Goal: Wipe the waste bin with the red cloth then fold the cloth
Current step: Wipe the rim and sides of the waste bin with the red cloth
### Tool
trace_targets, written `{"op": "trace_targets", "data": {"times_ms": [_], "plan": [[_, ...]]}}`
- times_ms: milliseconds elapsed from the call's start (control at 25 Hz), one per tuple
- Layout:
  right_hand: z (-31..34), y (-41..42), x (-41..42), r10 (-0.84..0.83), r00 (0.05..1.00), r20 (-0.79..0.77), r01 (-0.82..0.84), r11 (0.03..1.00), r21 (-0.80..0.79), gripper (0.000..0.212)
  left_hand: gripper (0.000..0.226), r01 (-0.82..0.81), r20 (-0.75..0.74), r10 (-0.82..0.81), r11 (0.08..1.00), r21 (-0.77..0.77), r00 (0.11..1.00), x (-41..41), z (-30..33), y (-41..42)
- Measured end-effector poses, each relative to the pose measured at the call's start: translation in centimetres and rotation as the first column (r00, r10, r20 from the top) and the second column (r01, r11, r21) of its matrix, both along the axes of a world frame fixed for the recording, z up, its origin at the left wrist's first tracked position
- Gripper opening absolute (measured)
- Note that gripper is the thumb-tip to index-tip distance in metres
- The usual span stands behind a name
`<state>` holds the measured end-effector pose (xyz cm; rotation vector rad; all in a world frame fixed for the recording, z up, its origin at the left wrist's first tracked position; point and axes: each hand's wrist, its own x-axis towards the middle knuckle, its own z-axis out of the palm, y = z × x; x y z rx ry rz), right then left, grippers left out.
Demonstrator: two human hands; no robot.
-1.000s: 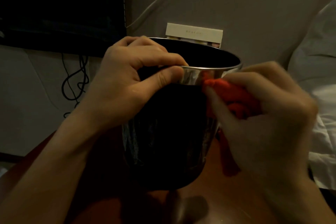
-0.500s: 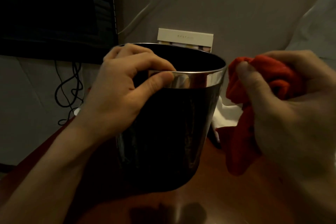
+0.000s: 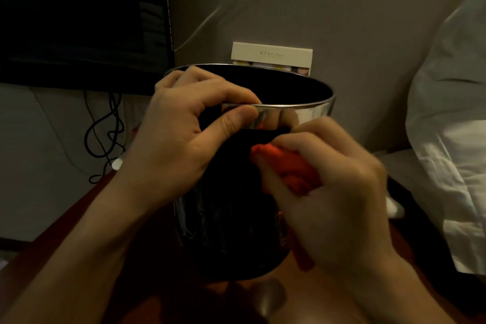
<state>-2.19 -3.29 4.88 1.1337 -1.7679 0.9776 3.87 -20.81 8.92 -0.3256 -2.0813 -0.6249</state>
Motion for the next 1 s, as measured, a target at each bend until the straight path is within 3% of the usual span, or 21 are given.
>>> {"op": "trace_targets", "data": {"times_ms": [160,320,480,640,800,1000], "plan": [[0.8,1.2,-0.8,-0.103,0.995,0.015,0.104,0.980,-0.169,0.016,0.012,0.016,-0.002,-0.016,1.000,0.010,1.000,0.0,-0.1,-0.2],[-0.7,-0.3,-0.1,-0.039,0.999,0.001,0.039,0.997,-0.070,0.014,0.013,0.013,-0.013,-0.012,1.000,0.018,1.000,-0.1,-0.2,-0.2],[0.6,0.8,-0.6,-0.080,0.997,0.025,0.083,0.983,-0.166,0.016,0.013,0.009,-0.024,-0.009,1.000,0.020,1.000,-0.1,-0.2,-0.3],[-1.6,-1.7,1.0,-0.056,0.998,0.019,0.056,0.997,-0.055,0.012,0.012,0.003,-0.032,-0.003,1.000,0.011,0.999,-0.2,-0.4,-0.3],[-0.1,-0.4,0.4,-0.123,0.992,0.007,0.122,0.972,-0.199,0.016,0.012,0.007,-0.054,-0.007,1.000,0.007,0.999,-0.4,-0.3,-0.2],[-3.1,-2.6,1.6,-0.094,0.995,-0.020,0.094,0.995,-0.036,0.012,0.011,0.003,-0.052,-0.003,1.000,0.004,0.999,-0.5,-0.4,-0.3]]}}
